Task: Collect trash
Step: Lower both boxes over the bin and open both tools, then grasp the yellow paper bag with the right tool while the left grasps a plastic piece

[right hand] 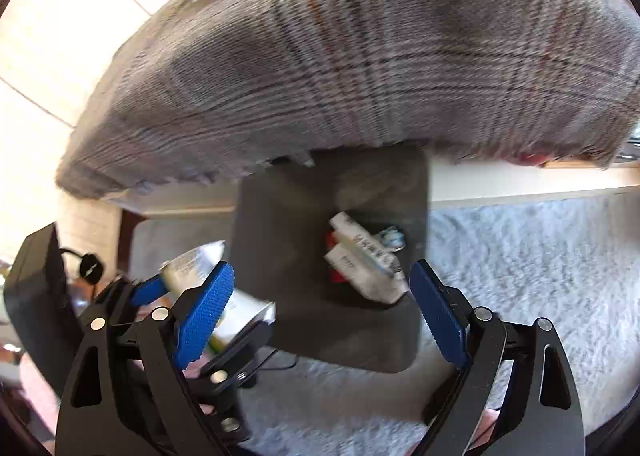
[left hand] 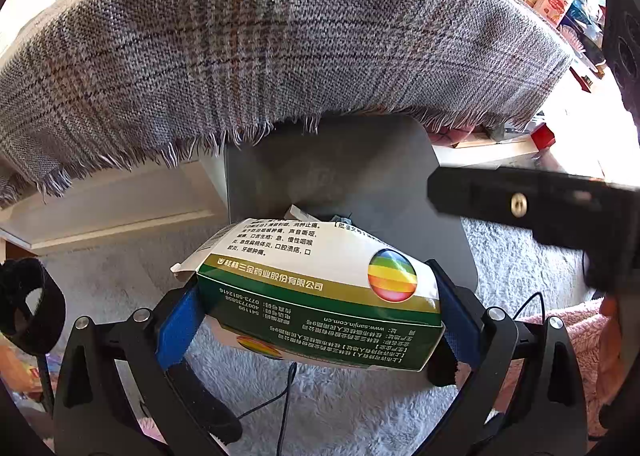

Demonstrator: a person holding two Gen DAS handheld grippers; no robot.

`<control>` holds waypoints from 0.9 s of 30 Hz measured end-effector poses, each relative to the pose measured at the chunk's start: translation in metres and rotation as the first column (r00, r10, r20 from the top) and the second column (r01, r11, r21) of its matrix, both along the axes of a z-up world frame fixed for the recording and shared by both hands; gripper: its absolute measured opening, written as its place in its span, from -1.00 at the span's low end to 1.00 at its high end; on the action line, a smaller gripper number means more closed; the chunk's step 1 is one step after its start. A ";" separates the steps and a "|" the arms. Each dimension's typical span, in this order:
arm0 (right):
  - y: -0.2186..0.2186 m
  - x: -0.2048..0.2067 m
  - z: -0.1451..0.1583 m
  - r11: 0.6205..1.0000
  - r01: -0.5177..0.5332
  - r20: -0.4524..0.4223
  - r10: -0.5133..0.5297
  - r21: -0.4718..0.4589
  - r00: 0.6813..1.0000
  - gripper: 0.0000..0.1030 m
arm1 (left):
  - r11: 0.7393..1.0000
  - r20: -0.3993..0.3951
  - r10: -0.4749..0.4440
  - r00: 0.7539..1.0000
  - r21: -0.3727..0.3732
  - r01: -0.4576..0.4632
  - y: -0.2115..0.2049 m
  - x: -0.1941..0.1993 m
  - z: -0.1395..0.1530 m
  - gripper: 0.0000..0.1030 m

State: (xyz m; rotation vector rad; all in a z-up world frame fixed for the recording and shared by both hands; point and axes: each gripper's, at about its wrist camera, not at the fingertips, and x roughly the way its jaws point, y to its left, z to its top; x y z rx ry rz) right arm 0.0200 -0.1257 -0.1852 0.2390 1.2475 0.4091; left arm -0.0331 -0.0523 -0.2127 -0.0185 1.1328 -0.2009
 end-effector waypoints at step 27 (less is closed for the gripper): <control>-0.038 0.043 0.077 0.996 0.077 0.142 -0.071 -0.034 0.987 0.75 | 0.998 0.078 0.054 0.995 -0.015 -0.053 0.032 0.035 0.071 0.85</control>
